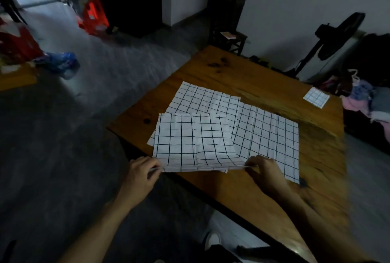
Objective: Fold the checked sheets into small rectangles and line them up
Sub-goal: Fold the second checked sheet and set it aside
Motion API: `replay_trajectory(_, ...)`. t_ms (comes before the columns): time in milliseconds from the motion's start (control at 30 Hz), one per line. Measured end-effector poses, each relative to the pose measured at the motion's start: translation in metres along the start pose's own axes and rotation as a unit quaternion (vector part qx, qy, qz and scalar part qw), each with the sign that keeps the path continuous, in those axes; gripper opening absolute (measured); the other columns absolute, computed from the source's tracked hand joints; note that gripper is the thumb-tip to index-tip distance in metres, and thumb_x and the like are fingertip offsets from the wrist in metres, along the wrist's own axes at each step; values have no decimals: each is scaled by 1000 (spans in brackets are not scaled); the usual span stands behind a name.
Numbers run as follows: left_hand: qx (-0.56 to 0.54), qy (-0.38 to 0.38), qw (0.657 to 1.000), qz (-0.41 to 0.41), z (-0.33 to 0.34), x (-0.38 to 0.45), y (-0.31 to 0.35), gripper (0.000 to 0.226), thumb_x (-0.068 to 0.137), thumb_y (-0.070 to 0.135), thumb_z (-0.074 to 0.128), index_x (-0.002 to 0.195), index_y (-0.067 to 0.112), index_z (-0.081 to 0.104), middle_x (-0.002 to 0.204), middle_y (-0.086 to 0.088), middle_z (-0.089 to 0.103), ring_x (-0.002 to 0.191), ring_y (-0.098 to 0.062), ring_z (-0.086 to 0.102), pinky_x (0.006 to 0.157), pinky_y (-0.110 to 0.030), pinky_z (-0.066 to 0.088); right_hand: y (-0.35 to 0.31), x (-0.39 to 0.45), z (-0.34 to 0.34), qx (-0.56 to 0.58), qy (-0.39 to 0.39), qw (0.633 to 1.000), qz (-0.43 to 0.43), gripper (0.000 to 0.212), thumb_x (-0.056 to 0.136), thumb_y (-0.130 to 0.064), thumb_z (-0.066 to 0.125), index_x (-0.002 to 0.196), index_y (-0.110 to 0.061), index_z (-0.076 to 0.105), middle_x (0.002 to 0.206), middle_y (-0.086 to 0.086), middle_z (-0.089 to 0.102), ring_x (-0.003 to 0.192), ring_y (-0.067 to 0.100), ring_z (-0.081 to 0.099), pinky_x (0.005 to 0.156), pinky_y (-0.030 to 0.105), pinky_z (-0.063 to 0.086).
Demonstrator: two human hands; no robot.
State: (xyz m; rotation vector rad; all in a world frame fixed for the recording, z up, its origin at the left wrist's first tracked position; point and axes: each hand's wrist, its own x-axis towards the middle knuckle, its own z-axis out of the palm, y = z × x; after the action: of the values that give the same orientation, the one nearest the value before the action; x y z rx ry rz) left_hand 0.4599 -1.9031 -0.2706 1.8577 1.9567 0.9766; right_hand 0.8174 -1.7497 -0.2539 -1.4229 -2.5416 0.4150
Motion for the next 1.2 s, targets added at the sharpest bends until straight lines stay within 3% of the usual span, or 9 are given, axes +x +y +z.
replay_trajectory(200, -20, -6, 1000, 4, -16, 21, -12, 20, 80, 5, 75, 80, 21, 62, 82, 16, 58, 82, -1, 58, 67, -32, 55, -8, 1, -6, 135, 14, 990, 49, 12, 85, -16, 72, 93, -26, 69, 93, -16, 66, 86, -3, 61, 71, 12, 44)
replay_trajectory(367, -48, 22, 998, -17, -32, 51, -15, 15, 81, 1, 74, 81, 13, 65, 79, 9, 63, 80, -4, 61, 60, -13, 48, -7, 39, 0, 249, 36, 967, 42, 3, 90, -16, 66, 90, -19, 68, 91, -7, 69, 86, 6, 67, 74, 24, 55)
replay_trajectory(533, -29, 15, 996, -87, -40, 106, -25, 14, 87, 10, 69, 82, 21, 61, 79, 11, 63, 77, -1, 60, 58, -18, 48, -5, 99, 9, 353, 45, 931, 77, 12, 92, -16, 62, 104, -16, 65, 104, -4, 69, 96, 3, 67, 79, 20, 57)
replay_trajectory(700, 0, -14, 989, -147, -31, 173, -36, 14, 89, 15, 66, 86, 26, 58, 83, 13, 61, 78, 3, 58, 60, -16, 42, 4, 151, 25, 385, 40, 913, 128, 12, 93, -18, 60, 104, -17, 63, 102, 1, 69, 96, 14, 67, 81, 33, 57)
replay_trajectory(867, 4, -40, 977, -212, -6, 220, -55, 19, 88, 15, 67, 89, 30, 56, 90, 12, 60, 85, -6, 60, 63, -17, 45, 16, 183, 40, 382, 24, 900, 206, 5, 94, -17, 59, 97, -17, 63, 94, 5, 69, 88, 20, 68, 79, 41, 58)
replay_trajectory(967, -9, -63, 968, -243, 8, 232, -70, 21, 88, 19, 67, 99, 31, 55, 99, 11, 58, 92, -10, 59, 63, -17, 45, 20, 193, 48, 345, 6, 909, 231, 7, 93, -18, 63, 90, -11, 62, 86, 10, 67, 82, 26, 67, 72, 40, 58)
replay_trajectory(1067, -25, -106, 952, -286, 13, 232, -91, 44, 87, 25, 69, 126, 28, 49, 118, 7, 52, 109, -16, 54, 77, -26, 49, 20, 192, 57, 317, -21, 912, 258, 14, 89, -22, 68, 95, -13, 59, 90, 5, 66, 83, 20, 65, 69, 31, 54)
replay_trajectory(1200, 8, -118, 949, -293, 10, 208, -110, 49, 85, 27, 71, 129, 28, 48, 134, 3, 50, 126, -18, 46, 97, -36, 46, 23, 169, 77, 301, -9, 903, 305, 46, 86, -23, 72, 124, -11, 51, 112, 2, 61, 95, 18, 63, 72, 28, 54)
